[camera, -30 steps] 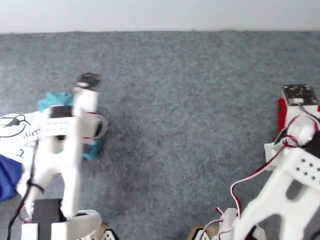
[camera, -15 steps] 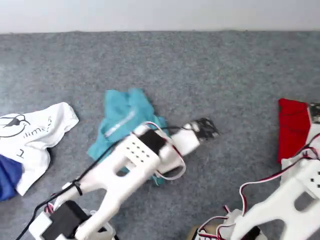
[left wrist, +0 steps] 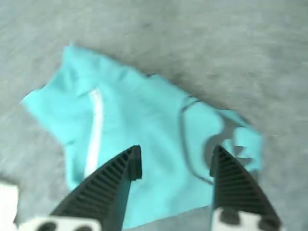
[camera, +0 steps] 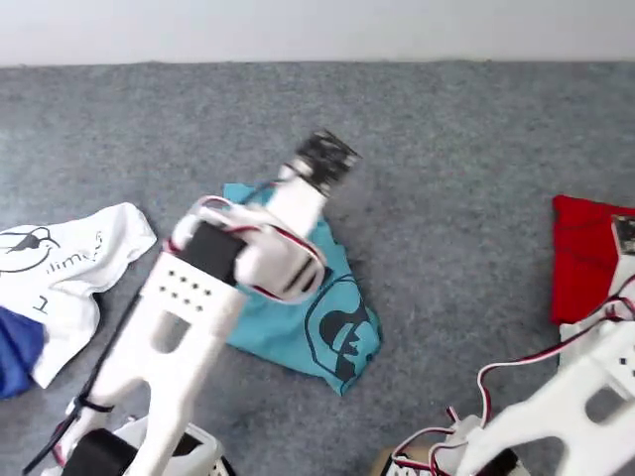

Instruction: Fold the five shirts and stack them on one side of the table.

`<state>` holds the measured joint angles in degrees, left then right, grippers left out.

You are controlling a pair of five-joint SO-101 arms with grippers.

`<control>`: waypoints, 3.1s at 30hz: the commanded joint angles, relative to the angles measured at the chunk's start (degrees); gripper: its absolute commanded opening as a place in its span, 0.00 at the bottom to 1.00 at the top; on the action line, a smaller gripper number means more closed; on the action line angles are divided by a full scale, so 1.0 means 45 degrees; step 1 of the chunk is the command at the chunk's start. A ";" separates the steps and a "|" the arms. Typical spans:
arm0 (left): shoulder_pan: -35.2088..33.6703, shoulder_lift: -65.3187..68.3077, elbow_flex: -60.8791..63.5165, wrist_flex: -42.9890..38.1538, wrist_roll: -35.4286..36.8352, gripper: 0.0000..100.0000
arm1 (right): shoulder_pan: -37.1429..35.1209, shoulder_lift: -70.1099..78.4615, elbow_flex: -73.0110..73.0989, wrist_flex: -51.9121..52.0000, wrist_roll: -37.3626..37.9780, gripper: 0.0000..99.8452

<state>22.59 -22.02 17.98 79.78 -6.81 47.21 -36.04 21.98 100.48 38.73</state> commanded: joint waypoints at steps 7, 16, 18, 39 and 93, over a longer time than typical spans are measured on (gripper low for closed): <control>-0.4024 0.1407 -0.0361 -0.2794 0.0430 0.24 | -0.0010 -0.0186 0.0000 0.0498 0.0059 0.01; -0.3204 0.5861 -0.3722 -0.2813 0.0938 0.24 | -0.0928 -0.0186 0.0020 0.0498 0.0059 0.01; -0.3028 0.6974 -0.4562 -0.2813 0.0938 0.24 | -0.0928 -0.0186 0.0020 0.0498 0.0039 0.01; -0.2598 1.6742 -1.5639 0.1289 0.0176 0.24 | -0.0869 -0.0186 0.0020 0.0498 0.0039 0.01; -0.7580 -0.0781 0.4093 0.2208 -0.3341 0.07 | -0.2960 -0.0303 0.1426 0.0498 0.0059 0.01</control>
<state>-7.74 -23.25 37.14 89.98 -20.70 35.34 -36.04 28.40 100.48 38.81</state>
